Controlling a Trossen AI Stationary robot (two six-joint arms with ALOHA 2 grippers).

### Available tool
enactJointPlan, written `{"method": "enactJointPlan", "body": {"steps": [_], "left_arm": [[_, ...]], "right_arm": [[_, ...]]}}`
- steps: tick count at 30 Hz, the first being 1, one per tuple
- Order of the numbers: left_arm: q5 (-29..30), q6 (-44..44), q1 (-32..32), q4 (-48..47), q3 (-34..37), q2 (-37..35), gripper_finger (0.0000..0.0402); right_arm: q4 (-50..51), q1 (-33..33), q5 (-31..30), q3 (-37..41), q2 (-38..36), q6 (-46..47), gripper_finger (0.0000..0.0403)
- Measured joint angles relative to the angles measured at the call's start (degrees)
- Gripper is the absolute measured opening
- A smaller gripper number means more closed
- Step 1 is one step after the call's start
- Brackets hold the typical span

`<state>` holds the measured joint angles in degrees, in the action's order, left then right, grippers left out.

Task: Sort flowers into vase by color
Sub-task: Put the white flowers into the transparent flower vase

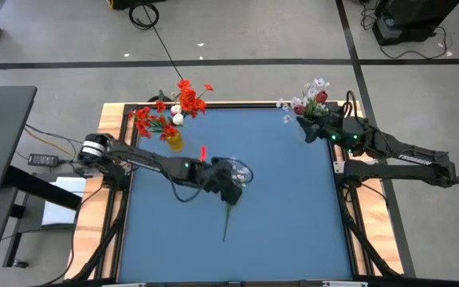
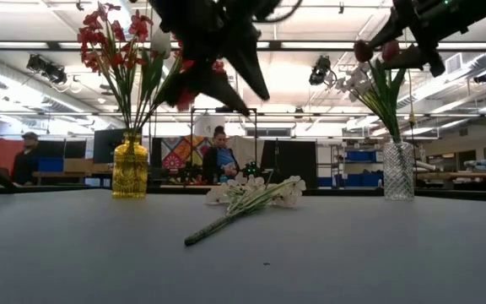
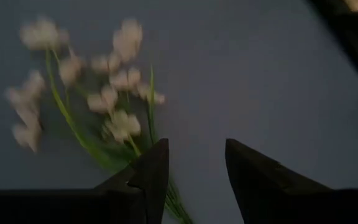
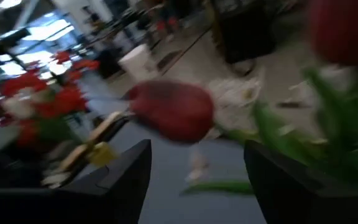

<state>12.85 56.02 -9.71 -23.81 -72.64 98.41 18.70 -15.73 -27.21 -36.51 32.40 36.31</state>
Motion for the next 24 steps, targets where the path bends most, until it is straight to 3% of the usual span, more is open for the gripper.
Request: {"method": "enactJointPlan", "body": {"steps": [8,17,20,24], "left_arm": [[-0.01,16.32,-4.94,0.00,-0.07,10.44,0.0186],[0.48,18.95,-6.99,2.26,-0.28,16.79,0.0188],[0.95,19.87,-7.09,1.73,-0.31,17.69,0.0161],[1.33,20.92,-7.06,-0.05,-0.31,17.91,0.0087]], "right_arm": [[-0.07,1.20,9.66,-0.05,-3.04,3.56,0.0247],[0.92,5.26,12.06,-0.05,-4.66,3.58,0.0220],[1.53,6.26,11.92,-0.05,-4.27,3.90,0.0198],[2.60,8.10,12.36,-0.05,-3.79,4.05,0.0161]]}}
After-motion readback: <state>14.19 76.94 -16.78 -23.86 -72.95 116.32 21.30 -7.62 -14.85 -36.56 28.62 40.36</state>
